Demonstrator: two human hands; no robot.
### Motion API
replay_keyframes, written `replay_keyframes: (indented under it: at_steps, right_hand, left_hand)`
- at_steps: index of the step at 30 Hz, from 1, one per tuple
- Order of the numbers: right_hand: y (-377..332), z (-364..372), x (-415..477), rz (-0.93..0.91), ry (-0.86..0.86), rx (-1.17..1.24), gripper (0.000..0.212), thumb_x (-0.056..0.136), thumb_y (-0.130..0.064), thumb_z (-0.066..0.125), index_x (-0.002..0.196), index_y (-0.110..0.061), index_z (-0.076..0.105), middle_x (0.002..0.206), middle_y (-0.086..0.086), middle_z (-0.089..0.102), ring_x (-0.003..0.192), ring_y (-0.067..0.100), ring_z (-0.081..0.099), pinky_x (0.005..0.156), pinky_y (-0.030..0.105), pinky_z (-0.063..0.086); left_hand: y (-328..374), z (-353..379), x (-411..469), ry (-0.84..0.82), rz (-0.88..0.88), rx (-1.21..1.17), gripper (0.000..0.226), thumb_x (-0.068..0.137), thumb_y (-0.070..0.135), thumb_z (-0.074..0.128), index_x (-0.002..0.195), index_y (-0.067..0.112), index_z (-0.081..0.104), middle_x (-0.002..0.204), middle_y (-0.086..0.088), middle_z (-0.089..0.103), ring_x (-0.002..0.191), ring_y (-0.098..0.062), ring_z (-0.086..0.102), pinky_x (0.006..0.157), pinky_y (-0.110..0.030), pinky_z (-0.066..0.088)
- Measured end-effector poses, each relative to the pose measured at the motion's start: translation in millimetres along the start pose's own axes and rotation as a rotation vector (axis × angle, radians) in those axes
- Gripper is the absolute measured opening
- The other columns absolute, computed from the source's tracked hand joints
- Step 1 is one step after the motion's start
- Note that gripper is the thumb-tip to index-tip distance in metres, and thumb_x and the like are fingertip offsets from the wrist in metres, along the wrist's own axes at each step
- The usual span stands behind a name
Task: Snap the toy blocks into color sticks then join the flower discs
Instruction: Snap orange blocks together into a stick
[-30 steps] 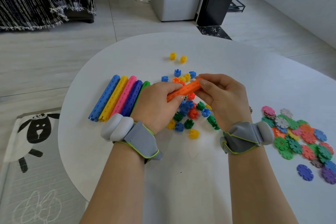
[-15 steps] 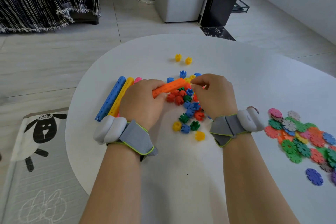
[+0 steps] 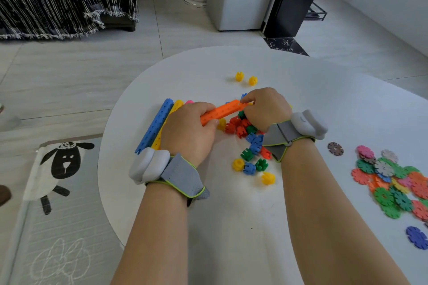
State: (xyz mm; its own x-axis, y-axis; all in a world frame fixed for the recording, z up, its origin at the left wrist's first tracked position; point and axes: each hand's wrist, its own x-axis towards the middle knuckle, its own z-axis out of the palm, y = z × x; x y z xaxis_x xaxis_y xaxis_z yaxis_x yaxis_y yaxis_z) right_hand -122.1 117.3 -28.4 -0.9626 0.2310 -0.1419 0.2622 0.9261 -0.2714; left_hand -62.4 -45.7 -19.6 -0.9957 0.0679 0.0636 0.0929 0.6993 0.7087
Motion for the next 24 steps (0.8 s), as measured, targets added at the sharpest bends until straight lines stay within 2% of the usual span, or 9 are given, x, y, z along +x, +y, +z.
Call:
replay_keyframes:
  at_steps: [6, 9, 12, 14, 17, 20, 24]
  right_hand:
    - [-2, 0, 2, 0.016, 0.074, 0.007, 0.023, 0.086, -0.019, 0.056, 0.099, -0.027, 0.072, 0.113, 0.004, 0.063, 0.093, 0.026, 0.063, 0.066, 0.026, 0.041]
    - [4, 2, -10, 0.006, 0.203, 0.178, 0.020, 0.088, -0.020, 0.055, 0.096, -0.024, 0.072, 0.110, 0.003, 0.064, 0.092, 0.023, 0.061, 0.068, 0.026, 0.041]
    - [10, 1, -31, 0.005, 0.356, 0.394, 0.016, 0.088, -0.020, 0.057, 0.091, -0.020, 0.072, 0.103, -0.001, 0.064, 0.084, 0.014, 0.055, 0.069, 0.019, 0.033]
    - [13, 2, -40, 0.021, 0.390, 0.443, 0.016, 0.089, -0.019, 0.057, 0.094, -0.017, 0.072, 0.100, -0.001, 0.067, 0.088, 0.014, 0.058, 0.072, 0.019, 0.035]
    - [15, 3, -40, 0.031, 0.357, 0.393, 0.018, 0.090, -0.019, 0.056, 0.099, -0.020, 0.071, 0.104, -0.003, 0.069, 0.092, 0.014, 0.061, 0.074, 0.021, 0.039]
    - [16, 0, -32, -0.020, 0.237, 0.278, 0.022, 0.091, -0.023, 0.057, 0.109, -0.022, 0.069, 0.110, -0.003, 0.067, 0.099, 0.016, 0.061, 0.077, 0.023, 0.040]
    - [6, 1, -16, -0.039, 0.155, 0.172, 0.029, 0.088, -0.024, 0.057, 0.114, -0.026, 0.067, 0.113, 0.001, 0.064, 0.103, 0.022, 0.060, 0.082, 0.030, 0.048]
  left_hand:
    - [1, -3, -2, -0.010, 0.010, -0.025, 0.021, 0.089, 0.022, 0.057, 0.108, 0.023, 0.067, 0.102, 0.001, 0.067, 0.099, -0.017, 0.055, 0.084, -0.027, 0.041]
    - [1, -4, -3, -0.010, 0.001, -0.026, 0.020, 0.090, 0.022, 0.057, 0.106, 0.024, 0.067, 0.102, 0.001, 0.067, 0.100, -0.017, 0.055, 0.085, -0.028, 0.041]
    - [1, -2, -2, -0.031, -0.005, -0.012, 0.024, 0.090, 0.024, 0.056, 0.113, 0.026, 0.065, 0.107, 0.004, 0.066, 0.107, -0.017, 0.054, 0.087, -0.025, 0.038]
    - [3, -1, -3, -0.047, -0.006, -0.006, 0.027, 0.090, 0.024, 0.057, 0.116, 0.026, 0.063, 0.109, 0.004, 0.066, 0.106, -0.017, 0.054, 0.087, -0.023, 0.037]
    - [3, -1, -4, -0.041, -0.005, -0.005, 0.025, 0.090, 0.023, 0.057, 0.114, 0.025, 0.065, 0.108, 0.004, 0.066, 0.111, -0.017, 0.053, 0.089, -0.025, 0.038]
    - [2, -3, -4, -0.023, -0.013, -0.012, 0.025, 0.090, 0.023, 0.056, 0.114, 0.026, 0.065, 0.109, 0.004, 0.066, 0.117, -0.016, 0.050, 0.090, -0.024, 0.037]
    - [4, -3, -3, -0.018, -0.010, -0.005, 0.023, 0.091, 0.024, 0.056, 0.111, 0.028, 0.066, 0.103, 0.004, 0.066, 0.101, -0.017, 0.055, 0.083, -0.024, 0.039]
